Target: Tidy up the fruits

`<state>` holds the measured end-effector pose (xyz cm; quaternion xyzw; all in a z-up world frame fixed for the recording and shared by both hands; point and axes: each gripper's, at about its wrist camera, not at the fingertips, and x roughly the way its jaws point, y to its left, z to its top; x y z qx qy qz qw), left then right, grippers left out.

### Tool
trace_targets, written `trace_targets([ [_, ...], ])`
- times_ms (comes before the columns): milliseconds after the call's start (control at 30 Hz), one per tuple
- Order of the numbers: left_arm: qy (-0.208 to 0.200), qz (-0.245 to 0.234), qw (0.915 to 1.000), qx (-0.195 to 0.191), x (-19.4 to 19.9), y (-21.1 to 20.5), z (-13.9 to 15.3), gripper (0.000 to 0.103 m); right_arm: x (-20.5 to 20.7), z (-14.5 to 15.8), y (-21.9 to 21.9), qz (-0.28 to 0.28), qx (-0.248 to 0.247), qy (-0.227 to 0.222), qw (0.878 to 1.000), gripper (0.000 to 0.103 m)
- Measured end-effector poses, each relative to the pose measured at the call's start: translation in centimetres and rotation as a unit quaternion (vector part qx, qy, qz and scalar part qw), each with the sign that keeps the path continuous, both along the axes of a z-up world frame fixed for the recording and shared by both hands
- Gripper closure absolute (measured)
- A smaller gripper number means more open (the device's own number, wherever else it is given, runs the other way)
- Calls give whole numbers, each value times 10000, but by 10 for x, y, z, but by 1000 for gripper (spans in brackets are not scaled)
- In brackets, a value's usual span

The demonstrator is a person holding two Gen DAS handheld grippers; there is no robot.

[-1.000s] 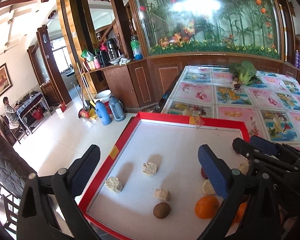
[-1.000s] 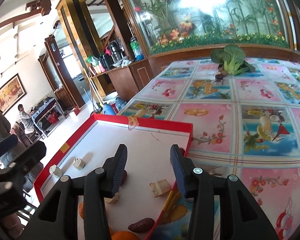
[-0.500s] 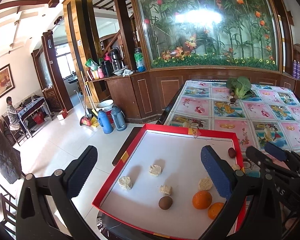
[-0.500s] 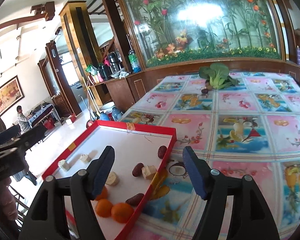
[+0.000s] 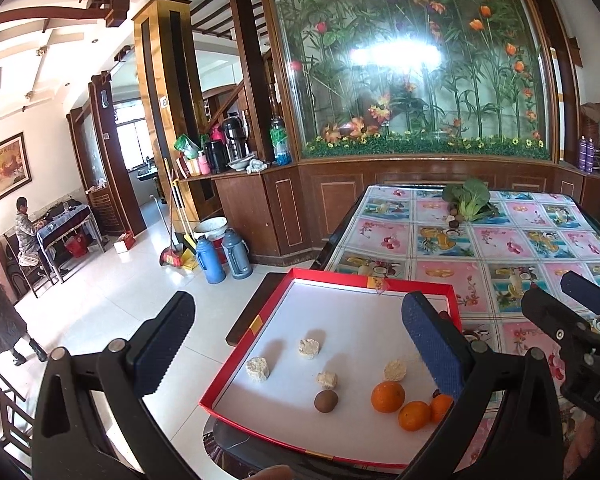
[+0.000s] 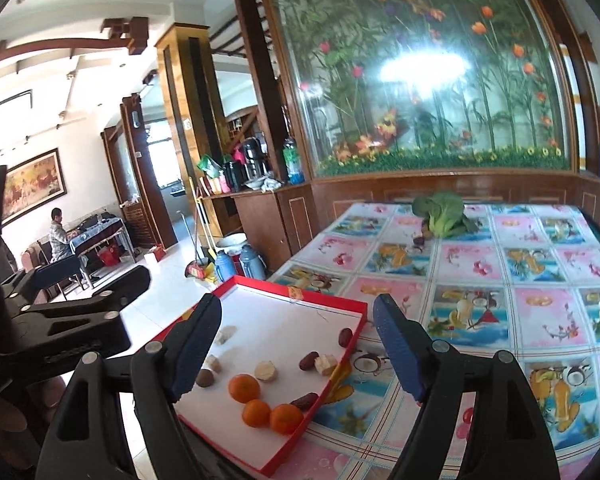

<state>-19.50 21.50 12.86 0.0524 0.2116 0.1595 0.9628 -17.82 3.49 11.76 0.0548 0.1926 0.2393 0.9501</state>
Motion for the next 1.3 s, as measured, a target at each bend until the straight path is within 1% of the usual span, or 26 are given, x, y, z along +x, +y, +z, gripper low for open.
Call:
trace_targets([
  [133, -97, -20, 9999, 17, -8, -3, 7, 0, -11, 7, 0, -20, -69, -197, 9998, 24],
  [300, -233, 13, 9997, 11, -17, -4, 15, 0, -18, 10, 2, -30, -122, -285, 9995, 23],
  [967, -381, 87, 9992, -15, -39, -3, 24, 0, -28, 12, 2, -29, -129, -416, 9990, 23],
  [1300, -340, 96, 9993, -77, -45, -4, 25, 0, -28, 11, 2, -16, -140, -410, 9991, 23],
])
